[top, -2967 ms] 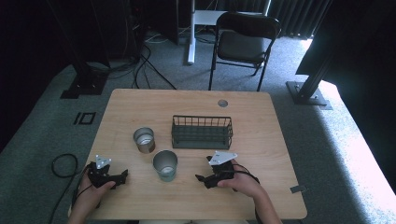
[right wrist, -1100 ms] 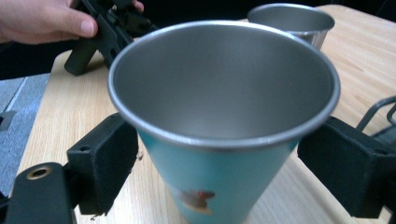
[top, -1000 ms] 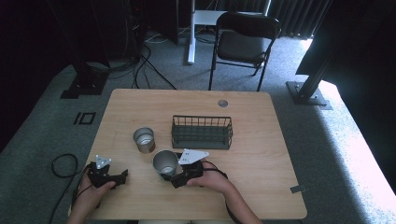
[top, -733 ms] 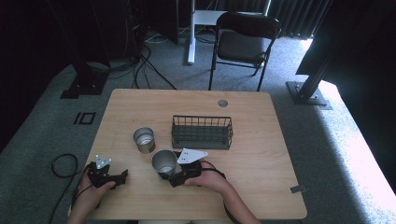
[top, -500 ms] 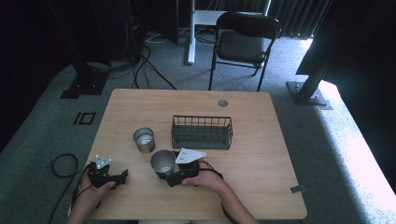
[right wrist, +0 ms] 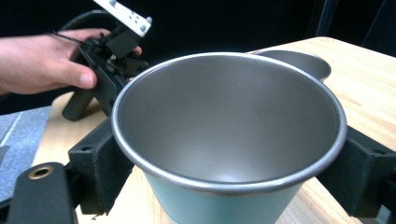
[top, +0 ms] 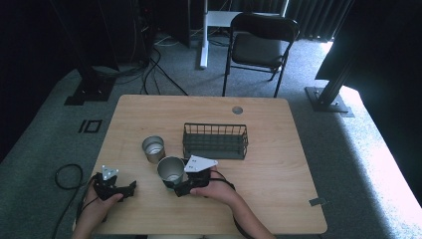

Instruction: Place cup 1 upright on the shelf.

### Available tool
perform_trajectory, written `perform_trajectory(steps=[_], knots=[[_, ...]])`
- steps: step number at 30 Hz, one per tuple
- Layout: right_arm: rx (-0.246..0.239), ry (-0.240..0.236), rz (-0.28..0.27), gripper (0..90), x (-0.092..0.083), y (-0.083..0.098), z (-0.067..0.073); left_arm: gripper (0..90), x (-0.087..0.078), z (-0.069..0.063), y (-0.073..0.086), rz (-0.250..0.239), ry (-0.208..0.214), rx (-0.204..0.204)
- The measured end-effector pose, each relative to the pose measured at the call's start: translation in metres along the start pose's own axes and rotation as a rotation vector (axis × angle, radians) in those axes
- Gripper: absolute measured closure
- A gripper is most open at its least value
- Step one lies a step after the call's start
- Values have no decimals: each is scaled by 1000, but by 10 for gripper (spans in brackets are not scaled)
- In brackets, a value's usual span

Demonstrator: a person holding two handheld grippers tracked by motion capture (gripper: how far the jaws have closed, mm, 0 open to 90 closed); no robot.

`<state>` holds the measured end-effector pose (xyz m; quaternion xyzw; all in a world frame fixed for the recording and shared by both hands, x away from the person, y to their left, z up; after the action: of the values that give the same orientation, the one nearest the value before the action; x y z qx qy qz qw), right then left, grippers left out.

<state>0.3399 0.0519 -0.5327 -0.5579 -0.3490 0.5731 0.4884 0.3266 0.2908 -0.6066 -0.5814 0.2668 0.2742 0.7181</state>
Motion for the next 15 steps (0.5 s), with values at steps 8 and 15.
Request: perform_trajectory(steps=[8,15], knots=[[-2,3,-26,129,-8,-24,1,24,0,0,0,-1,0,-2],[7,13,-66,129,-16,-44,1,24,0,0,0,0,0,0]])
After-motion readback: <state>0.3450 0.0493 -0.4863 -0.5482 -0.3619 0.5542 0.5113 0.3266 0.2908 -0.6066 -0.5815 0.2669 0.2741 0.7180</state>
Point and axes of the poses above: each handheld gripper's, and its own axes: x roughly forward along the jaws, y roughly out of its underside, z roughly to its left, the point moved 7 cm from there along x, roughly forward along the jaws, and after that the axes turned 14 degrees about -y, right-handed, at the moved point
